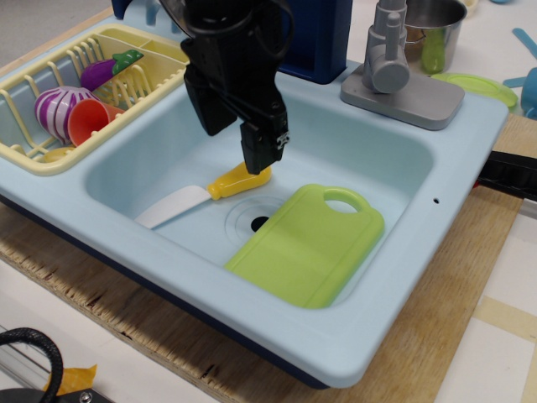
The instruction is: Put knife on cutting board
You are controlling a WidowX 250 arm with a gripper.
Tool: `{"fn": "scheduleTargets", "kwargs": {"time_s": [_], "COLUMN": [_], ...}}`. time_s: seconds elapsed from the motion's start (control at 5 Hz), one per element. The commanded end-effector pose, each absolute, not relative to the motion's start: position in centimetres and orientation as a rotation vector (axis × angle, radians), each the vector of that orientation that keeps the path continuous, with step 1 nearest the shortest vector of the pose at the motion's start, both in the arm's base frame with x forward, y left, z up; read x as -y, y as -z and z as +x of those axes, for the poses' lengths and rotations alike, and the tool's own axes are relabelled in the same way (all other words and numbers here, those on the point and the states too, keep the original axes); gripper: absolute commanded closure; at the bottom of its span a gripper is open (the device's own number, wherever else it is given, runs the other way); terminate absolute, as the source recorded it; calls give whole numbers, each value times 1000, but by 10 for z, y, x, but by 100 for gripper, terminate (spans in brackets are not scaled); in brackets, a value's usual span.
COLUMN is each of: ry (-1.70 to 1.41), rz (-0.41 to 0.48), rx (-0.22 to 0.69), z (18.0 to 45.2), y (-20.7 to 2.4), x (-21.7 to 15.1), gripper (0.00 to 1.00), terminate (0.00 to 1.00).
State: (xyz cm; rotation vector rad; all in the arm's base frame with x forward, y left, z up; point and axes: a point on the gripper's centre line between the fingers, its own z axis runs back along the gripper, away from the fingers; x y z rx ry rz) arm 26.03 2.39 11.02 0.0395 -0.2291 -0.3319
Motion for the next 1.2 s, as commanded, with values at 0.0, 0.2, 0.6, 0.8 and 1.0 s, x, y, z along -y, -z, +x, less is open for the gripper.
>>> {"fn": "scheduleTargets", "kwargs": {"time_s": [0.0,0.2,0.6,0.8,1.0], "ry": [306,318,355,376,371], "rz": [24,4,-55,-59,-27], "rx": [245,242,227,186,188], "z": [263,266,277,284,283], "y": [-97,-85,-56,-55,-71], "x": [-42,-46,-48,-46,-39], "gripper": [0,0,0,100,100], "terminate": [0,0,0,0,0]}}
